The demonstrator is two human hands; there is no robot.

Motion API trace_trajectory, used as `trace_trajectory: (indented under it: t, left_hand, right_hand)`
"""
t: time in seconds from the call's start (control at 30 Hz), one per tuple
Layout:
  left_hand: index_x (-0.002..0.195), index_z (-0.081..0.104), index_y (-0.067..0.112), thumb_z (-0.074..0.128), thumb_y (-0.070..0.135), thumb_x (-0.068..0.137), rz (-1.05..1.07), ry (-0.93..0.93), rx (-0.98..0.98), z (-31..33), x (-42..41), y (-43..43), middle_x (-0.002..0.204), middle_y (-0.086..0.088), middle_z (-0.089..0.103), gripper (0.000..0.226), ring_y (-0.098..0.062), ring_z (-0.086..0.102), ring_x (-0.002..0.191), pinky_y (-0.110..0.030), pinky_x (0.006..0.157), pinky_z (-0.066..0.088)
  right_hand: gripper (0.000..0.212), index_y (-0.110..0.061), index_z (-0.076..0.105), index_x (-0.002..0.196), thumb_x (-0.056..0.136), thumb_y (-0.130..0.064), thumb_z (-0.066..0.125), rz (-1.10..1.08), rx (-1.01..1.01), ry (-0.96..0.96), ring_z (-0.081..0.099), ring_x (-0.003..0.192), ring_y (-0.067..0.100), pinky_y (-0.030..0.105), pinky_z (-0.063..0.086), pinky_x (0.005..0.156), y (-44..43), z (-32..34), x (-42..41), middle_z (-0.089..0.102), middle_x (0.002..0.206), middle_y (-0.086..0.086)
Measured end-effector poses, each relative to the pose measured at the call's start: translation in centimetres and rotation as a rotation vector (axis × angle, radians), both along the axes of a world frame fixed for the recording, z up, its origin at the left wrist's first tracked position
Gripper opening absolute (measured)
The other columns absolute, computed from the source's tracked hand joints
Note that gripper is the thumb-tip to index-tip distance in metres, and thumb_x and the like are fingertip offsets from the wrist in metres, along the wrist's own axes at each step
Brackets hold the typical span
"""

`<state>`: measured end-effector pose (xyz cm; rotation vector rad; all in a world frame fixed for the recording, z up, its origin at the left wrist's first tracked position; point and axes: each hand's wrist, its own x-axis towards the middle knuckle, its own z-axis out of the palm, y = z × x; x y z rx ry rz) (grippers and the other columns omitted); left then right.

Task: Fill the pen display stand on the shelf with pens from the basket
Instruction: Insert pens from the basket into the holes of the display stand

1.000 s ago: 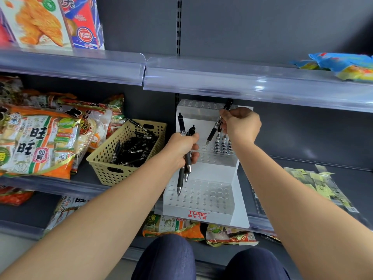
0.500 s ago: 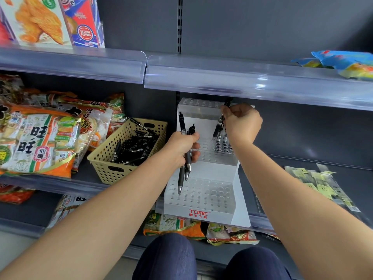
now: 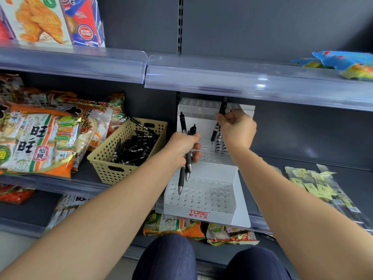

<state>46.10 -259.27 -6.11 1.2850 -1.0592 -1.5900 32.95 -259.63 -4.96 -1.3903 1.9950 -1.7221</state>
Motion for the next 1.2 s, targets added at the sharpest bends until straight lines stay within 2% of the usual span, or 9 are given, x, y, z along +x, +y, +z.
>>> trace_trajectory:
  t: [0.2,0.3,0.53,0.73,0.87,1.0,1.1,1.2]
  left_hand:
    - [0.116,0.055,-0.001,0.058,0.018,0.096,0.004,-0.011,-0.017,0.0,0.2,-0.1,0.072,-0.007,0.052,0.028,-0.017,0.047,0.05,-0.017,0.036,0.041]
    - [0.115,0.056,-0.001,0.058,0.018,0.095,0.0,-0.013,-0.019,0.0,0.1,-0.2,0.071,-0.007,0.051,0.027,-0.017,0.047,0.05,-0.017,0.035,0.041]
    - [0.103,0.058,0.003,0.057,0.019,0.096,-0.01,-0.012,-0.013,0.0,0.1,-0.2,0.071,-0.006,0.05,0.017,-0.017,0.047,0.051,-0.017,0.037,0.043]
    - [0.102,0.058,0.003,0.057,0.019,0.096,-0.014,-0.013,-0.009,0.0,0.0,-0.1,0.072,-0.006,0.05,0.017,-0.017,0.048,0.051,-0.017,0.037,0.042]
    - [0.103,0.058,0.002,0.057,0.018,0.096,-0.004,-0.016,-0.01,0.2,0.2,-0.1,0.073,-0.007,0.05,0.018,-0.017,0.048,0.051,-0.017,0.037,0.043]
    - [0.106,0.058,0.002,0.058,0.018,0.095,-0.002,-0.014,-0.01,0.4,0.2,-0.1,0.073,-0.007,0.051,0.019,-0.017,0.048,0.05,-0.017,0.036,0.042]
    - [0.104,0.06,0.002,0.058,0.019,0.095,-0.011,-0.014,-0.009,0.5,0.1,0.0,0.072,-0.006,0.051,0.019,-0.016,0.048,0.05,-0.018,0.037,0.043]
    - [0.1,0.062,0.004,0.058,0.019,0.096,-0.031,-0.005,-0.002,0.5,0.2,0.2,0.073,-0.006,0.051,0.016,-0.015,0.049,0.049,-0.019,0.038,0.046]
  right_hand:
    - [0.02,-0.017,0.071,0.079,0.083,-0.036,0.069,-0.029,0.164,0.148,0.058,0.07,0.022,0.024,0.038,0.062,-0.2,-0.8,0.1,0.064,0.072,0.002]
    - [0.022,-0.017,0.07,0.074,0.084,-0.036,0.067,-0.04,0.194,0.191,0.059,0.069,0.024,0.024,0.038,0.06,-0.2,-0.9,0.2,0.065,0.071,0.003]
    - [0.02,-0.01,0.067,0.066,0.082,-0.022,0.062,-0.055,0.222,0.301,0.057,0.066,0.027,0.023,0.038,0.053,-0.6,-0.2,0.3,0.062,0.064,0.007]
    - [0.024,-0.011,0.06,0.063,0.084,-0.022,0.06,-0.048,0.266,0.461,0.051,0.063,0.028,0.021,0.028,0.047,-0.7,0.0,0.4,0.055,0.062,0.006]
    - [0.03,-0.014,0.051,0.056,0.084,-0.021,0.06,-0.041,0.295,0.479,0.053,0.063,0.028,0.021,0.03,0.047,-1.0,-0.2,0.3,0.054,0.061,0.006]
    - [0.025,-0.012,0.06,0.064,0.085,-0.025,0.063,-0.034,0.308,0.486,0.056,0.067,0.028,0.024,0.036,0.056,-1.1,0.0,0.4,0.061,0.067,0.007]
    - [0.026,-0.009,0.065,0.068,0.084,-0.029,0.065,-0.035,0.298,0.481,0.056,0.066,0.027,0.023,0.034,0.052,-1.0,-0.3,0.2,0.063,0.068,0.007]
    - [0.028,-0.012,0.061,0.064,0.083,-0.031,0.066,-0.015,0.27,0.432,0.054,0.063,0.025,0.02,0.029,0.047,-0.8,-0.7,0.0,0.059,0.062,0.004]
